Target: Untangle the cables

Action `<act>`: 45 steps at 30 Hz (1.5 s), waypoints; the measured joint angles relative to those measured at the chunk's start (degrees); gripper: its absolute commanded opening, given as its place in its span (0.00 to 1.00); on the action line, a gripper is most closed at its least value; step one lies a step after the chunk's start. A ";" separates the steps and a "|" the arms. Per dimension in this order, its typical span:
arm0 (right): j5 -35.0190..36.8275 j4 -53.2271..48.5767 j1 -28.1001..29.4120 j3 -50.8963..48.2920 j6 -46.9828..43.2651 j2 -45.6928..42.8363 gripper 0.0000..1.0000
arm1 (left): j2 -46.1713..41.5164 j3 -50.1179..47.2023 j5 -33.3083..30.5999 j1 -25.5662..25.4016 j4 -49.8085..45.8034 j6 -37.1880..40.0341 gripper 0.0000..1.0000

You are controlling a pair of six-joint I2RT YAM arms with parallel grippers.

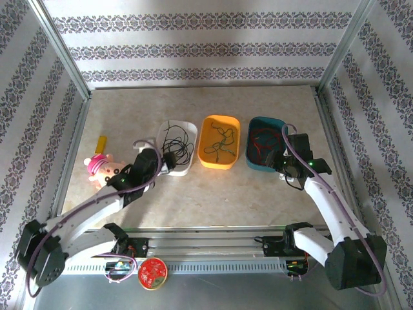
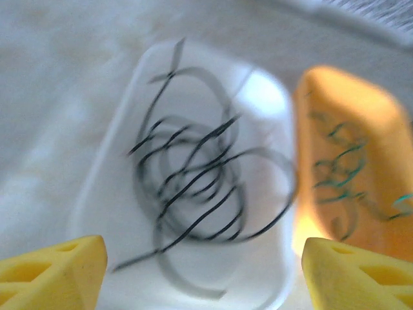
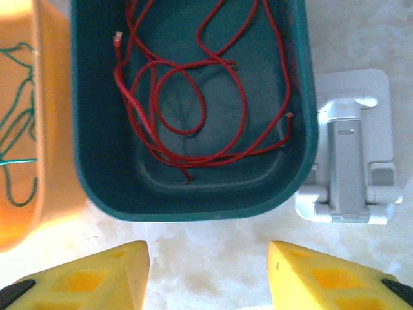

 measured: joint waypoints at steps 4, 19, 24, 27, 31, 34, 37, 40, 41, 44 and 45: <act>7.13 0.72 0.00 -0.04 -0.24 -0.04 0.59 | -10.01 -2.64 -6.25 0.00 -10.51 -2.67 0.92; 32.57 52.15 2.51 -22.60 -19.34 7.76 0.98 | -2.08 -4.94 -39.91 3.69 -6.27 9.77 0.99; 31.28 62.05 3.37 -19.08 -25.59 21.27 0.98 | 6.43 -4.37 -39.78 10.19 3.41 16.61 0.99; 24.57 64.98 2.29 -15.98 -28.20 24.57 0.98 | 9.64 -2.75 -38.64 13.73 5.40 18.38 0.99; 15.76 74.14 -3.23 -18.01 -26.97 25.38 0.98 | 11.65 -2.91 -37.44 14.84 7.56 19.65 0.99; 12.26 84.89 -6.71 -24.11 -26.10 27.36 0.98 | 11.69 -6.12 -36.24 15.17 12.24 20.48 0.99; 10.40 85.48 -6.60 -26.10 -25.55 27.78 0.98 | 11.67 -10.95 -33.75 16.04 17.97 23.06 0.99; 9.22 88.13 -6.62 -26.01 -25.38 27.85 0.98 | 11.76 -13.90 -29.70 18.58 24.28 26.14 0.99; 9.11 88.67 -6.62 -26.01 -25.33 27.85 0.98 | 12.07 -14.12 -28.41 19.85 26.27 26.77 0.99; 8.76 89.59 -6.62 -25.97 -25.31 27.85 0.98 | 14.84 -14.05 -25.49 23.87 33.59 27.91 0.99; 8.72 89.66 -6.62 -25.92 -25.31 27.85 0.98 | 16.13 -14.01 -24.55 24.83 35.71 28.22 0.99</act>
